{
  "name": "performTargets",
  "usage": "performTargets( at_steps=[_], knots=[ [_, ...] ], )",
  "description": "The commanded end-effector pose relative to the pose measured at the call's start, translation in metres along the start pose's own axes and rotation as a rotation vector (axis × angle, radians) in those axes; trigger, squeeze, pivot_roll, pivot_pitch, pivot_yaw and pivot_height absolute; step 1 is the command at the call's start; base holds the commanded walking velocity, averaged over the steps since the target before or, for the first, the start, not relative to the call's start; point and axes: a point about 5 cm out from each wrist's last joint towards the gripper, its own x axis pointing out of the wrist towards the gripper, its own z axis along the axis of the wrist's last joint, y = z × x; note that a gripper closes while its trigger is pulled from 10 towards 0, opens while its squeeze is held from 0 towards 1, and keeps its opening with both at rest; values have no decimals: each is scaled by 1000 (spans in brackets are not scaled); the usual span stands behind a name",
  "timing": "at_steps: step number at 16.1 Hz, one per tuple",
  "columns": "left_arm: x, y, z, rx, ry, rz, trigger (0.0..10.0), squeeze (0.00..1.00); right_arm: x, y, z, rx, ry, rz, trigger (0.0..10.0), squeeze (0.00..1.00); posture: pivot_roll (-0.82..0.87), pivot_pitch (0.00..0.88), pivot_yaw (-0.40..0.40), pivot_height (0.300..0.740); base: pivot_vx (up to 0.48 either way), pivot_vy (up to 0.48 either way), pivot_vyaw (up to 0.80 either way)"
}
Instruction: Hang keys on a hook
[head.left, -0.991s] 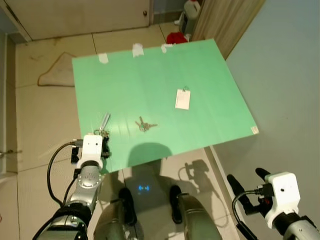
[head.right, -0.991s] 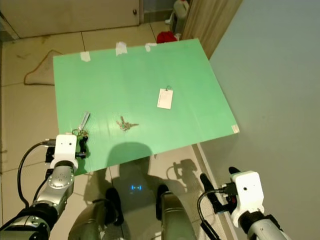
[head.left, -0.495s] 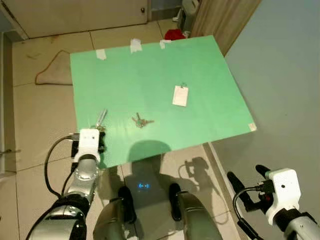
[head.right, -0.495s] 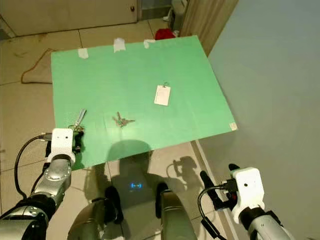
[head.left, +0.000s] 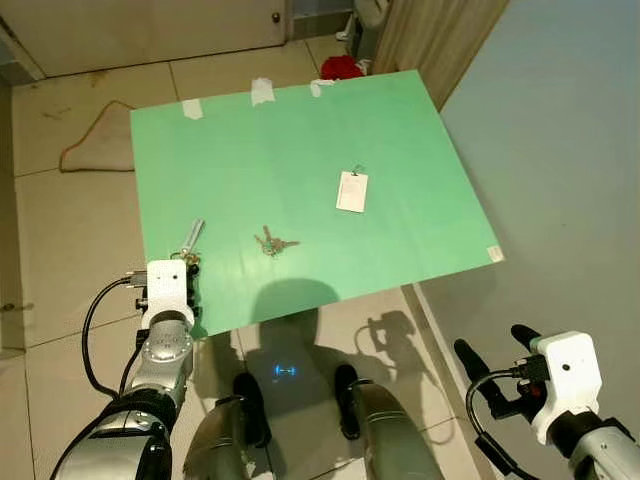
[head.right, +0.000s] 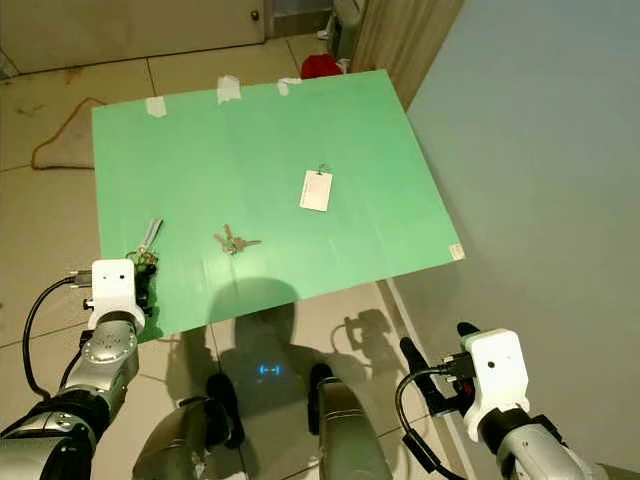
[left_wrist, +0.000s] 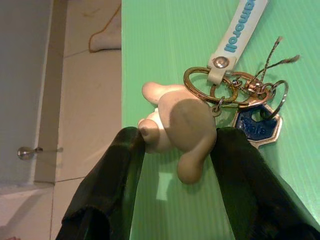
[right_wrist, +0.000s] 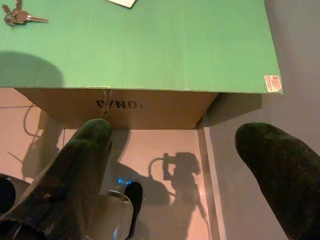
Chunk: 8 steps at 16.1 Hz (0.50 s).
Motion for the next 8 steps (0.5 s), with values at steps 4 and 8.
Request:
performTargets(
  at_steps=[4, 8],
  knots=[
    [1, -13, 20, -144, -100, -43, 0, 0, -1, -6, -5, -4, 34, -11, 10000, 0, -461, 355, -94, 740, 0, 0, 0],
    [-4, -26, 52, -226, -250, -95, 0, 0, 2, -3, -7, 4, 34, -10, 10000, 0, -446, 352, -82, 740, 0, 0, 0]
  ],
)
